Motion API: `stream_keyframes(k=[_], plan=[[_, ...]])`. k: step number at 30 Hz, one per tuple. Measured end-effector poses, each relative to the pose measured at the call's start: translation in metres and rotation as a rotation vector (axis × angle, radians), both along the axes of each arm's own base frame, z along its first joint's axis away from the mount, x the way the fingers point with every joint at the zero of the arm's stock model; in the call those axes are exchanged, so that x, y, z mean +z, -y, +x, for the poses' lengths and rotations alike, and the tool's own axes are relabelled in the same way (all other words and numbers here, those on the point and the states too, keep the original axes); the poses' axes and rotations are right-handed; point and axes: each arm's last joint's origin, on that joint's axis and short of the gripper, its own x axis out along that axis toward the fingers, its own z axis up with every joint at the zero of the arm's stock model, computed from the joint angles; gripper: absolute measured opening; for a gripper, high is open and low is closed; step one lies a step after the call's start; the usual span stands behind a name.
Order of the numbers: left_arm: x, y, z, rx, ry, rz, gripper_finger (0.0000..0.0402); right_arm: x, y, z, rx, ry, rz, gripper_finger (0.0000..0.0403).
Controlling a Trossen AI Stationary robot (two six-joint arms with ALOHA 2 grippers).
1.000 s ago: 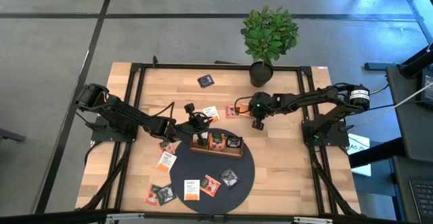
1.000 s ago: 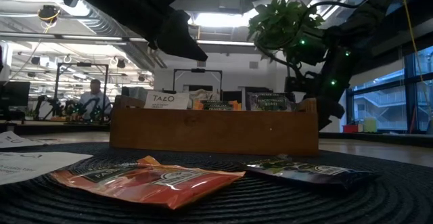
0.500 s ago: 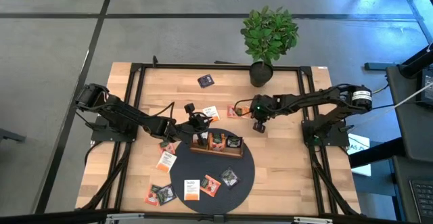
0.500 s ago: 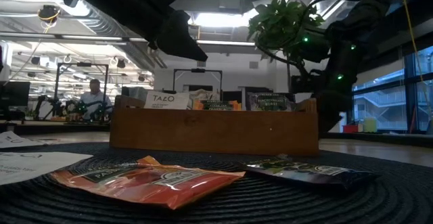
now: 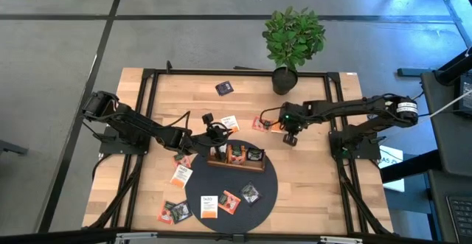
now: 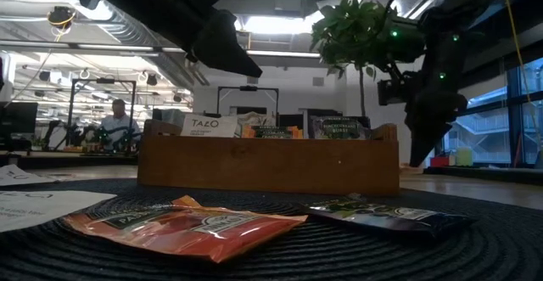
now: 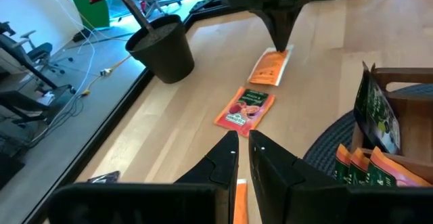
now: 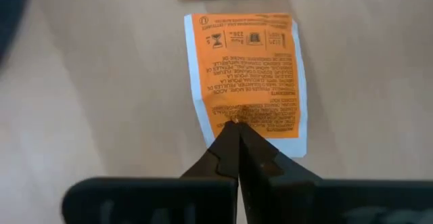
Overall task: Pick & Place Tea
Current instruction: Put the white orange tea bag into the left section of the wooden organizer
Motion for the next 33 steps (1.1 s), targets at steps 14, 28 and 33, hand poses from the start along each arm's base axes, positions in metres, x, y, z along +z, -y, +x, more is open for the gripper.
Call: stream_keyframes(k=[14,28,33], plan=[[0.002,0.0,0.001,0.001,0.025,-0.006,0.0034,0.072,-0.005,0.008,0.013,0.181,-0.029,0.0],[0.01,0.005,0.006,-0.17,0.041,0.06,0.0034,0.124,-0.053,0.035,0.277,0.597,0.285,0.0],[0.014,0.008,0.008,-0.228,0.069,0.096,0.0034,0.131,-0.069,0.039,0.329,0.677,0.315,0.0]])
